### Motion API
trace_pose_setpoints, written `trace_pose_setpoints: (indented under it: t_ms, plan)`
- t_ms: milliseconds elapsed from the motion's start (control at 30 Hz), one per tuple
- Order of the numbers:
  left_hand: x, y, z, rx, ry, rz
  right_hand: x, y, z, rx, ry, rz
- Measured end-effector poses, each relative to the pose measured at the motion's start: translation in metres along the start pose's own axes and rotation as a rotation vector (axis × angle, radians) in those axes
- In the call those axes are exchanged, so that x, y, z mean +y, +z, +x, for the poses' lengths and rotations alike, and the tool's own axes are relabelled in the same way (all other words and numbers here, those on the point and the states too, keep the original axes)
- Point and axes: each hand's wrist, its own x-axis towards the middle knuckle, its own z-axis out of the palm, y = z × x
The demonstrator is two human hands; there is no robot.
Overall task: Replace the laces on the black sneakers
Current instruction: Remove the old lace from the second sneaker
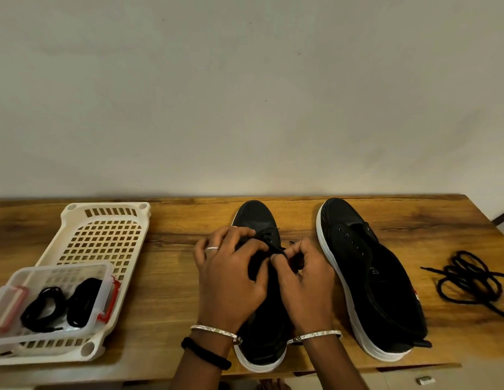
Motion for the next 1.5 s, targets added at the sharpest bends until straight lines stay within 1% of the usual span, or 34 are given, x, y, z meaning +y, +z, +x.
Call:
trace_pose_setpoints:
  t_ms: [33,100,167,233,300,367,400,433,467,500,567,600,667,733,867,933,967,1067,1100,1133,1167,1267,1300,1367,1500]
  plan:
    - [0.000,0.001,0.000,0.008,0.015,0.009,0.000,0.000,0.000,0.000,-0.003,-0.002]
    - [-0.001,0.003,0.001,0.061,-0.001,-0.051,0.000,0.000,0.000,0.005,-0.012,-0.007]
    - [0.004,0.001,0.001,0.137,-0.072,-0.242,0.001,0.001,0.000,0.009,-0.013,-0.017]
    - [0.009,-0.002,0.004,0.244,-0.207,-0.547,0.003,0.001,0.000,0.013,-0.010,-0.023]
    - [0.010,-0.007,0.008,0.342,-0.412,-0.814,0.004,0.001,0.000,0.014,-0.005,-0.016]
    - [0.005,-0.011,0.011,0.402,-0.580,-0.979,0.004,0.001,0.000,0.011,-0.005,-0.006]
    - [0.002,-0.012,0.011,0.400,-0.618,-0.969,0.004,0.001,0.000,0.010,-0.004,-0.004]
    - [-0.001,-0.012,0.011,0.376,-0.621,-0.899,0.004,0.001,0.000,0.012,-0.001,-0.001]
    - [-0.002,-0.012,0.011,0.339,-0.588,-0.788,0.004,0.001,0.000,0.014,0.003,0.002]
    - [-0.003,-0.013,0.010,0.301,-0.503,-0.652,0.004,0.001,0.000,0.016,0.004,0.003]
    - [-0.003,-0.013,0.008,0.206,-0.226,-0.385,0.003,0.002,0.000,0.014,0.000,-0.004]
    - [0.000,-0.012,0.007,0.135,-0.121,-0.280,0.003,0.002,0.000,0.012,-0.002,-0.005]
    - [0.004,-0.007,0.003,0.017,-0.015,-0.126,0.003,0.001,0.000,0.008,-0.006,0.003]
    - [0.006,-0.002,0.000,-0.011,0.030,-0.047,0.003,0.001,0.001,0.003,-0.007,0.007]
    - [0.002,0.001,0.001,0.061,0.039,-0.009,0.002,0.002,0.000,0.002,-0.007,-0.005]
    - [0.006,0.000,0.000,0.114,0.020,-0.052,0.003,0.002,0.000,0.001,-0.006,-0.004]
    - [0.009,0.000,0.001,0.150,-0.029,-0.138,0.004,0.001,0.000,0.000,-0.003,-0.005]
    - [0.009,-0.006,0.008,0.331,-0.334,-0.574,0.005,0.001,0.001,-0.002,0.007,-0.005]
    - [0.006,-0.009,0.010,0.375,-0.407,-0.648,0.005,0.000,0.001,-0.001,0.006,0.000]
    - [0.001,-0.011,0.011,0.392,-0.441,-0.657,0.004,0.000,0.001,0.000,0.004,0.004]
    - [-0.003,-0.013,0.011,0.376,-0.457,-0.639,0.004,0.000,0.000,0.000,0.003,0.009]
    - [-0.012,-0.006,0.007,0.239,-0.529,-0.516,0.003,0.002,0.000,0.002,0.007,0.016]
    - [-0.012,-0.003,0.006,0.215,-0.518,-0.452,0.003,0.002,0.000,0.003,0.008,0.013]
    - [-0.009,-0.001,0.005,0.183,-0.411,-0.283,0.002,0.002,0.000,0.006,0.005,0.008]
    - [-0.001,-0.008,0.003,0.092,-0.151,-0.096,0.002,0.002,0.000,0.004,0.000,0.024]
